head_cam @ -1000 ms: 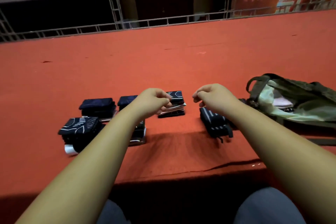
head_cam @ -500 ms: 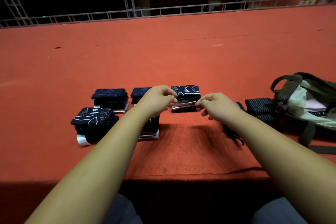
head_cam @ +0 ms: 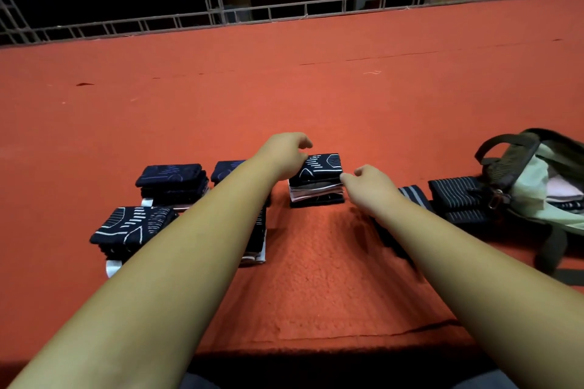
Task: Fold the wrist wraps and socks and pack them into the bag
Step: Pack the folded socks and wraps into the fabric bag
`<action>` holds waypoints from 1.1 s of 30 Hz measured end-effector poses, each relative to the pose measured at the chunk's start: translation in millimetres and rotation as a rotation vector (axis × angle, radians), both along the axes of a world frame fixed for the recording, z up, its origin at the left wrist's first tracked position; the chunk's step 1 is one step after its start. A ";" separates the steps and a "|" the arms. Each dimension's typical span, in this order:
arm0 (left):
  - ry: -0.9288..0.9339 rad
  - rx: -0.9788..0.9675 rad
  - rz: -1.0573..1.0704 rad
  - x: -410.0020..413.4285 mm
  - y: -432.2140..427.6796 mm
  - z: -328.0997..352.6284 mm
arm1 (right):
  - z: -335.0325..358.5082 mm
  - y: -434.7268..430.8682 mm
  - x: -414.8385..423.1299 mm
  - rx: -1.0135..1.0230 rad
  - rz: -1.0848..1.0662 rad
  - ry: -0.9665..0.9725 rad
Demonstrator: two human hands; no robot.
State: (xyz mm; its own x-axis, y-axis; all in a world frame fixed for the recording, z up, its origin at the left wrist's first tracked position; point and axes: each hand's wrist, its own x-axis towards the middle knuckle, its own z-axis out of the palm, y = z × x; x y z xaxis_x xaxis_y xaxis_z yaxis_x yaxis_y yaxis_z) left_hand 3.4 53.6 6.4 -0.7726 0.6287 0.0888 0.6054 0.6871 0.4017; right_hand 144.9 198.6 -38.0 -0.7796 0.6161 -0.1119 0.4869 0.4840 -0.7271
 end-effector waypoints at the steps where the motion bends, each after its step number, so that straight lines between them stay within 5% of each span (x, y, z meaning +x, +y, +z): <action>1: 0.008 -0.015 -0.009 -4.1 4.6 -3.0 | -1.4 0.4 -5.6 -0.017 -0.012 -0.005; 10: 0.016 -0.210 0.020 -26.0 24.2 -36.3 | -5.0 -2.5 -45.8 -0.019 0.009 -0.146; 23: -0.068 -0.325 0.018 -34.0 35.8 -47.2 | -41.2 -22.1 -48.7 0.253 -0.075 -0.169; 33: 0.021 -0.403 0.056 -28.0 40.6 -58.2 | -22.3 -12.4 -56.0 -0.184 -0.119 -0.102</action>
